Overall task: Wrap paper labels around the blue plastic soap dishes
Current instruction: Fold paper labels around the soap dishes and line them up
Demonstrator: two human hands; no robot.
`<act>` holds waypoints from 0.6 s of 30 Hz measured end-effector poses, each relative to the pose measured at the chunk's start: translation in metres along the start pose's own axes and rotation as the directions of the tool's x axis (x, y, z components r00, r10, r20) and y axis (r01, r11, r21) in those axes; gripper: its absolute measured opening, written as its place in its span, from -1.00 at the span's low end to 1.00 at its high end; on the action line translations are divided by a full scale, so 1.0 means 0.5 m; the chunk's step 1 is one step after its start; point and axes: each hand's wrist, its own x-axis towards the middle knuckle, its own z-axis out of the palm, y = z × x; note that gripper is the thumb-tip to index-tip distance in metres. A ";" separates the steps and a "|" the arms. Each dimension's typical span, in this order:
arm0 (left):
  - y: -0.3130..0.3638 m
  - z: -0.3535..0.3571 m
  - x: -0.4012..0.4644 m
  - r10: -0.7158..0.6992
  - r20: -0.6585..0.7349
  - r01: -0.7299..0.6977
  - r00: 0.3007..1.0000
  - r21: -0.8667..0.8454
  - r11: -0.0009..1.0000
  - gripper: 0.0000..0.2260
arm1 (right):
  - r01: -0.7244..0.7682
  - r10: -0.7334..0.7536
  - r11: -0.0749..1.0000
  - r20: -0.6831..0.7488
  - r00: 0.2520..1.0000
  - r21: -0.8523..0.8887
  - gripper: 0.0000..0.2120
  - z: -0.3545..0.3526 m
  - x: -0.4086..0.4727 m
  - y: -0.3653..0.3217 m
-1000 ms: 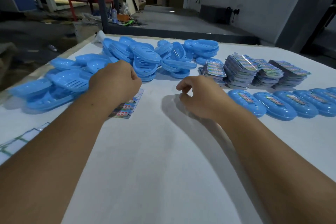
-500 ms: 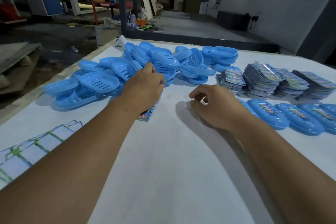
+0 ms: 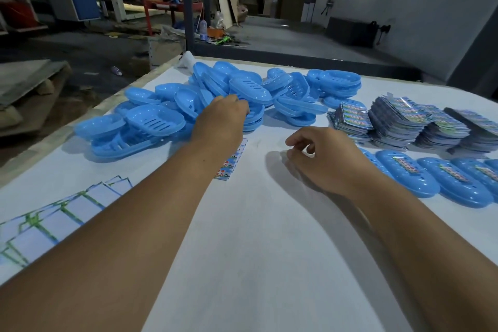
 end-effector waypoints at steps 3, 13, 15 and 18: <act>0.002 0.000 0.003 0.032 -0.036 -0.033 0.999 -0.040 0.999 -0.72 | 0.003 -0.003 1.000 0.003 1.000 -0.001 -0.78 0.000 0.000 0.000; 0.006 0.002 0.005 -0.039 -0.073 0.029 0.997 -0.140 0.990 -0.92 | -0.003 0.003 1.000 0.006 1.000 0.018 -0.81 -0.001 -0.001 0.001; 0.010 -0.001 0.006 -0.075 -0.114 0.039 0.991 -0.290 0.956 -0.89 | -0.001 0.001 1.000 0.000 1.000 0.019 -0.83 0.000 -0.001 0.001; 0.023 -0.015 0.013 -0.270 -0.083 0.155 0.959 -0.643 0.750 -0.92 | -0.009 0.011 0.999 -0.036 0.999 0.038 -0.84 -0.001 -0.001 0.000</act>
